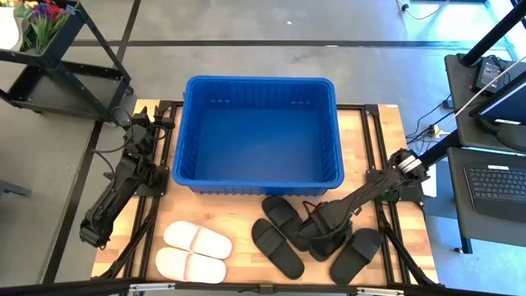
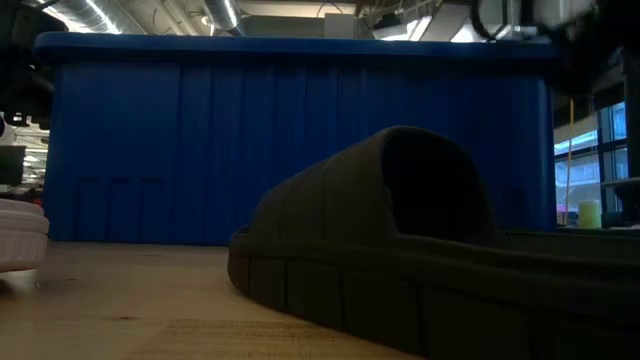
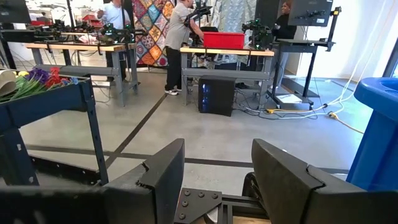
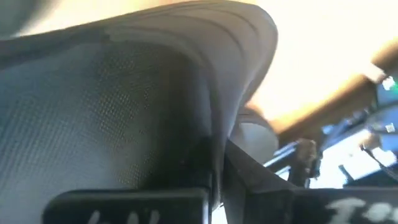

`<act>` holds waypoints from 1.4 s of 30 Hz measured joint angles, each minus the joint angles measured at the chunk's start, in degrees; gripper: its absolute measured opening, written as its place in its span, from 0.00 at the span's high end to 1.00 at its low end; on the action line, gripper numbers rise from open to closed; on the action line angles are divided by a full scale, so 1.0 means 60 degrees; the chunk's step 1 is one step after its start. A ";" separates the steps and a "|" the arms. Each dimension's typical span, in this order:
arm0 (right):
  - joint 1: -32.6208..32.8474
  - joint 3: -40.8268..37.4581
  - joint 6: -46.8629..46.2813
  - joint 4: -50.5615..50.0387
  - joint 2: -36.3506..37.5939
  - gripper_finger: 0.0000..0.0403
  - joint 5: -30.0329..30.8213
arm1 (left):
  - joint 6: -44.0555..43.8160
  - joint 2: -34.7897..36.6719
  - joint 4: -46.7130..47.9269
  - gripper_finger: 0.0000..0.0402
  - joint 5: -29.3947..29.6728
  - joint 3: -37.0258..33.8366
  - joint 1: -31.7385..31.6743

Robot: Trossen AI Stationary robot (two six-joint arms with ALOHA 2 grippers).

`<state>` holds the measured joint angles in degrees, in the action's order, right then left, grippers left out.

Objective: Pick and place slides into bin
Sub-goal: Put the black slide into the blue container

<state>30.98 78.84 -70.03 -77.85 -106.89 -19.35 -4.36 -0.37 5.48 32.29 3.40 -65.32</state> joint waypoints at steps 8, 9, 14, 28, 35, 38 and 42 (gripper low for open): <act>-0.0114 0.2892 0.0502 0.0484 0.0007 0.97 0.0444 | -0.0004 0.0001 0.0000 0.54 -0.0002 0.0000 0.0000; -0.0178 0.3331 0.0504 0.0606 0.0007 0.97 0.0701 | -0.0004 0.0000 0.0000 0.54 0.0001 0.0000 0.0001; -0.0562 0.5501 0.1116 0.0539 0.0011 0.97 0.3049 | -0.0012 0.0002 0.0000 0.54 0.0001 0.0000 0.0000; -0.2250 0.9330 0.8307 0.0272 0.0038 0.97 1.1005 | -0.0011 0.0001 0.0004 0.54 -0.0001 0.0000 0.0000; -0.4504 0.9312 1.0372 -0.1371 -0.0487 0.97 1.1463 | -0.0004 0.0001 0.0010 0.54 0.0002 0.0000 -0.0003; -0.5406 0.9306 1.1139 -0.1968 -0.0857 0.97 1.1247 | -0.0004 0.0001 0.0015 0.54 0.0009 0.0000 -0.0001; -0.6333 0.9096 1.2290 -0.1929 -0.1354 0.97 1.1092 | 0.0000 -0.0005 0.0018 0.54 0.0005 0.0000 0.0001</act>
<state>-7.01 133.42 3.70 -89.43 -115.01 47.20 -4.36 -0.40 5.58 32.32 3.40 -65.32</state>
